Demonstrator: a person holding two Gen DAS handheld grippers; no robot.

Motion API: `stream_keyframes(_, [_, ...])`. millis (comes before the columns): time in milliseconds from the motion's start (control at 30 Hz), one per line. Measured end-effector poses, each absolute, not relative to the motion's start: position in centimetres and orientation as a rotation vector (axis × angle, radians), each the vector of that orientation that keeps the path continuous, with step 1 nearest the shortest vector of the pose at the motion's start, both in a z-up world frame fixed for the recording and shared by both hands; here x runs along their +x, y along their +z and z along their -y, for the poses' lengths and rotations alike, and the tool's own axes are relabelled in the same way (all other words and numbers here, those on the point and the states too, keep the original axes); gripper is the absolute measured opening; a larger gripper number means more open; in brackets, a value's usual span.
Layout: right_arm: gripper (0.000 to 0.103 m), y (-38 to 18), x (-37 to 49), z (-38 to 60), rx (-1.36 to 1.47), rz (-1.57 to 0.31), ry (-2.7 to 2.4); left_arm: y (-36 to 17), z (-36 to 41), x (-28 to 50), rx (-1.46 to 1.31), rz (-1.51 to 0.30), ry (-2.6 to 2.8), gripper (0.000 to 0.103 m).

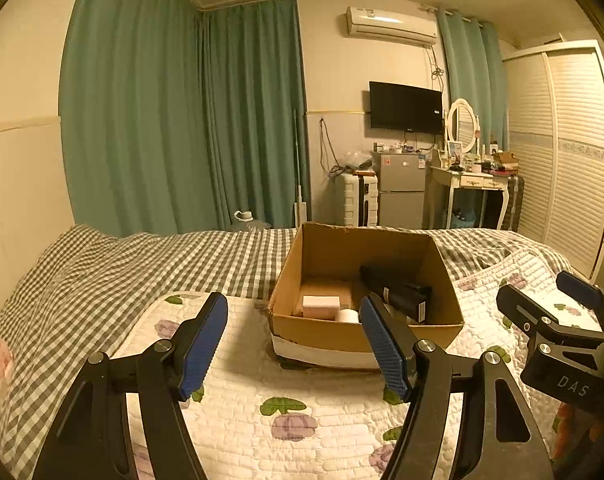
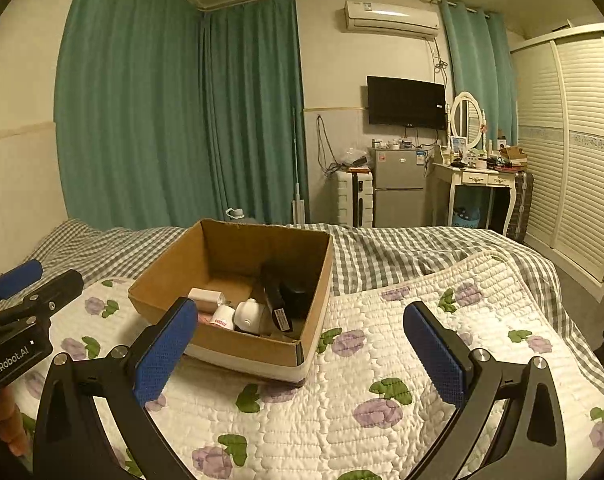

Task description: Organize rigid objects

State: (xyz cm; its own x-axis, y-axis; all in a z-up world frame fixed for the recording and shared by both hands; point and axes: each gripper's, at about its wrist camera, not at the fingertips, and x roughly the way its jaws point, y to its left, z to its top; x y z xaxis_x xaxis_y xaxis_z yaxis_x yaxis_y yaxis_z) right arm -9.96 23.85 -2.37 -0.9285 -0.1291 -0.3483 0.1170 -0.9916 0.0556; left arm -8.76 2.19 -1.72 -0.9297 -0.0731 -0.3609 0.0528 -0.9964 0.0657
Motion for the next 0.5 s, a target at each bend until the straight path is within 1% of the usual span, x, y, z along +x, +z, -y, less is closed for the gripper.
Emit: stream_keyframes(500, [0.103,-2.50,-10.26,-23.50,0.548,0.052,-2.970,-1.70,-2.56,-8.95,0.580,0.101,-3.026,0.072])
